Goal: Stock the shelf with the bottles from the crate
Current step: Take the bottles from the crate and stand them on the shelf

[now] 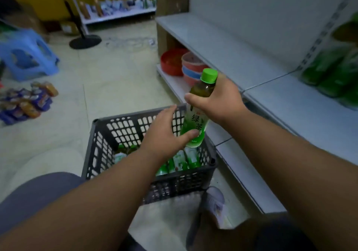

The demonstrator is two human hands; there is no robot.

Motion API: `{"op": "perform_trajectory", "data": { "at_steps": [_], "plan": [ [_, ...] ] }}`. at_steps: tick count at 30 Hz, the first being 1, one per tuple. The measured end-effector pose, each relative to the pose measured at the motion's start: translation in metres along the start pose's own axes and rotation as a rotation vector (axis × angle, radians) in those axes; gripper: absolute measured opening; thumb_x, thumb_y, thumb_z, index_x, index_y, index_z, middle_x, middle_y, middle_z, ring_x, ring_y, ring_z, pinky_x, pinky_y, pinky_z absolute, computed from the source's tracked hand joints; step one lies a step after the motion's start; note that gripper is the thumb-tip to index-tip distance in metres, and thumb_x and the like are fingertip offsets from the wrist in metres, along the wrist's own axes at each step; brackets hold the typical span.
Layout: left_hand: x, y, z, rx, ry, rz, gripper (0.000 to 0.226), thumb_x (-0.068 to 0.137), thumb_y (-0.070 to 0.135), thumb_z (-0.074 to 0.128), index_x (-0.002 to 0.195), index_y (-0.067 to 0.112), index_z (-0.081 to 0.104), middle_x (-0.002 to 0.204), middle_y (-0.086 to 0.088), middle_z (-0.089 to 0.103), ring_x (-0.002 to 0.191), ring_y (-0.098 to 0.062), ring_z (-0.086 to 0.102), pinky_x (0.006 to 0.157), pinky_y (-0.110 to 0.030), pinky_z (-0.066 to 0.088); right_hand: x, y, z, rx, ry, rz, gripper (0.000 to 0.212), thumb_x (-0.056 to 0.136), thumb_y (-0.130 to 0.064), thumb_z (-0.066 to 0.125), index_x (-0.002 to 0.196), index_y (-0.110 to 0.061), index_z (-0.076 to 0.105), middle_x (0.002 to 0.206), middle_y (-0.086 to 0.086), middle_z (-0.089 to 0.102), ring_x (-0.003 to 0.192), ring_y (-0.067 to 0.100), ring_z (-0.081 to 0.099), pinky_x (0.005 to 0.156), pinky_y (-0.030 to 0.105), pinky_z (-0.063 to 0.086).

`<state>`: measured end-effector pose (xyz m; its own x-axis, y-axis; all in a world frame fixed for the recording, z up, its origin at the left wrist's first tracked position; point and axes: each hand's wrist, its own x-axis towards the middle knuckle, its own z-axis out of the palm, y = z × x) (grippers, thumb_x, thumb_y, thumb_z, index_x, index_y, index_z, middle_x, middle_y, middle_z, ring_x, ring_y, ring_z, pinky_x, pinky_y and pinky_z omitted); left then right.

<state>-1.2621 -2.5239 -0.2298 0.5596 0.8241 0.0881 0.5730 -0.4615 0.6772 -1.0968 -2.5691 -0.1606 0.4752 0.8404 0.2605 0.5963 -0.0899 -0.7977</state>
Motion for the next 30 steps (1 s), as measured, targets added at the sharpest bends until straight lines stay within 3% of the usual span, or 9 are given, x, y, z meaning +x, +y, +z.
{"op": "perform_trajectory", "data": {
  "at_steps": [3,4,7,10,14,19,22,26,30],
  "plan": [
    [-0.006,0.061,0.005,-0.125,-0.049,0.081,0.116,0.053,0.081,0.066,0.153,0.033,0.032,0.152,0.009,0.044,0.136,-0.009,0.042,0.106,-0.031,0.036,-0.028,-0.022,-0.072,-0.02,0.125,-0.056,0.039,0.066,-0.047,0.083,0.092,-0.031,0.059,0.072,-0.035,0.063,0.072,-0.018,0.058,0.063,0.003,0.041],
    [-0.01,0.078,0.009,-0.159,-0.079,0.106,0.11,0.052,0.079,0.07,0.149,0.039,0.034,0.148,0.012,0.047,0.133,-0.006,0.044,0.106,-0.032,0.039,-0.038,-0.028,-0.094,-0.038,0.167,-0.057,0.04,0.065,-0.049,0.083,0.091,-0.029,0.059,0.069,-0.037,0.061,0.07,-0.019,0.057,0.059,0.002,0.039],
    [-0.021,0.124,0.023,-0.222,-0.17,0.233,0.082,0.054,0.072,0.078,0.124,0.062,0.038,0.127,0.034,0.051,0.118,0.014,0.046,0.097,-0.02,0.039,-0.068,-0.033,-0.152,-0.086,0.295,-0.026,0.047,0.063,-0.055,0.081,0.092,-0.025,0.058,0.077,-0.015,0.064,0.073,-0.002,0.061,0.064,0.022,0.049],
    [-0.026,0.158,0.048,-0.275,-0.279,0.299,0.097,0.057,0.065,0.083,0.141,0.038,0.043,0.135,0.023,0.053,0.124,0.005,0.048,0.102,-0.025,0.04,-0.095,-0.023,-0.193,-0.096,0.407,0.02,0.046,0.064,-0.05,0.083,0.094,-0.026,0.057,0.084,-0.011,0.064,0.078,0.004,0.062,0.068,0.026,0.052],
    [-0.017,0.202,0.092,-0.284,-0.396,0.393,0.1,0.059,0.061,0.083,0.145,0.032,0.041,0.138,0.015,0.053,0.126,-0.004,0.05,0.106,-0.035,0.044,-0.113,0.0,-0.239,-0.142,0.509,0.103,0.052,0.064,-0.049,0.083,0.103,-0.029,0.055,0.089,-0.016,0.063,0.082,0.002,0.061,0.07,0.022,0.049],
    [0.02,0.258,0.153,-0.247,-0.439,0.523,0.081,0.057,0.067,0.077,0.127,0.036,0.05,0.117,0.022,0.06,0.107,0.012,0.054,0.075,-0.005,0.04,-0.1,0.046,-0.287,-0.203,0.607,0.192,0.044,0.063,-0.047,0.083,0.097,-0.037,0.056,0.084,-0.02,0.066,0.078,-0.005,0.063,0.063,0.017,0.049],
    [0.047,0.287,0.186,-0.244,-0.488,0.556,0.075,0.049,0.072,0.072,0.114,0.042,0.05,0.102,0.029,0.059,0.094,0.025,0.049,0.067,0.003,0.037,-0.085,0.08,-0.305,-0.23,0.634,0.261,0.046,0.06,-0.047,0.082,0.095,-0.037,0.055,0.087,-0.015,0.068,0.079,0.001,0.065,0.068,0.028,0.056],
    [0.079,0.302,0.233,-0.161,-0.591,0.613,0.078,0.056,0.062,0.081,0.123,0.033,0.055,0.115,0.018,0.064,0.105,0.005,0.058,0.084,-0.016,0.044,-0.069,0.127,-0.318,-0.291,0.673,0.32,0.053,0.061,-0.046,0.084,0.1,-0.031,0.051,0.094,-0.009,0.064,0.086,0.015,0.062,0.073,0.037,0.056],
    [0.093,0.299,0.271,0.102,-0.549,0.613,0.107,0.059,0.071,0.08,0.144,0.016,0.045,0.142,-0.003,0.053,0.128,-0.021,0.051,0.107,-0.04,0.042,-0.059,0.162,-0.322,-0.311,0.717,0.388,0.054,0.065,-0.043,0.084,0.102,-0.028,0.048,0.095,-0.006,0.062,0.09,0.019,0.061,0.073,0.035,0.053]
  ]
}}
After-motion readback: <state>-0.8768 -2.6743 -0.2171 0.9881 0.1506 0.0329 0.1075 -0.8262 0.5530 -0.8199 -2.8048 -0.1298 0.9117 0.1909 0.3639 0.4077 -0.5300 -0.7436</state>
